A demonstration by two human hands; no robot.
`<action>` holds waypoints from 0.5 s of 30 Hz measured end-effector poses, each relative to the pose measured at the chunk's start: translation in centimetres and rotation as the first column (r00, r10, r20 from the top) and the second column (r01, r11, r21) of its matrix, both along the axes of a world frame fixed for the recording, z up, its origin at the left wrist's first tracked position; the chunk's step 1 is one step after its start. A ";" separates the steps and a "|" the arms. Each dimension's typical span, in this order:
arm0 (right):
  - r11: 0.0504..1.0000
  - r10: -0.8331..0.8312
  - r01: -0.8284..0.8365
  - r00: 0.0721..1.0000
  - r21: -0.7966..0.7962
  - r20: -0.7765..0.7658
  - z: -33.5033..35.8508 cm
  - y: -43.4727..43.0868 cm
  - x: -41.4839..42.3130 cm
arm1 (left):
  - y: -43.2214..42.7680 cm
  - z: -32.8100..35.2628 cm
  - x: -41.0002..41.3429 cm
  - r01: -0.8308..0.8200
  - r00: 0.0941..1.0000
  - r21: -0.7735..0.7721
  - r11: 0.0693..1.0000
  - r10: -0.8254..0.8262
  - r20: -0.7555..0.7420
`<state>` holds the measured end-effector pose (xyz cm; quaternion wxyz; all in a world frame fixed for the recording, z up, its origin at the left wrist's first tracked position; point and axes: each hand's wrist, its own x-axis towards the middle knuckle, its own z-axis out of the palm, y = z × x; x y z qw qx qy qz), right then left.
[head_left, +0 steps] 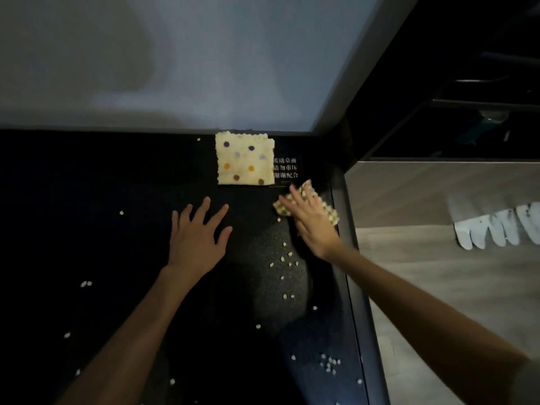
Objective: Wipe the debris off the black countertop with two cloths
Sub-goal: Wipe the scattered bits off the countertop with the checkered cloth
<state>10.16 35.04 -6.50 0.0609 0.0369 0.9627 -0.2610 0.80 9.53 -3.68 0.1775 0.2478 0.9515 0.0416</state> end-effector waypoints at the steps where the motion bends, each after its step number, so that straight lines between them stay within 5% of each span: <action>1: 1.000 0.023 -0.023 1.000 -0.017 0.010 0.2 -1.6 1.8 | 0.0 0.2 -0.1 -0.005 1.000 -0.010 1.000 0.005 0.014; 5: 0.981 0.123 -0.118 0.992 -0.155 0.025 0.7 -6.5 7.8 | 0.1 1.1 -0.2 -0.008 0.997 -0.061 0.998 0.013 0.080; 9: 0.755 -0.256 0.248 0.964 -0.607 0.075 4.4 -7.4 8.8 | -0.1 1.6 0.2 0.019 0.995 -0.050 0.999 -0.013 0.102; 11: 0.737 -0.414 0.312 0.910 -0.599 -0.035 6.3 -6.1 8.1 | 0.0 1.7 0.2 0.028 0.995 -0.054 0.998 -0.023 0.096; 15: 0.877 -0.425 0.346 0.882 -0.333 -0.205 5.6 -0.4 3.7 | 0.9 1.9 -0.2 0.008 0.995 -0.065 0.998 -0.002 0.100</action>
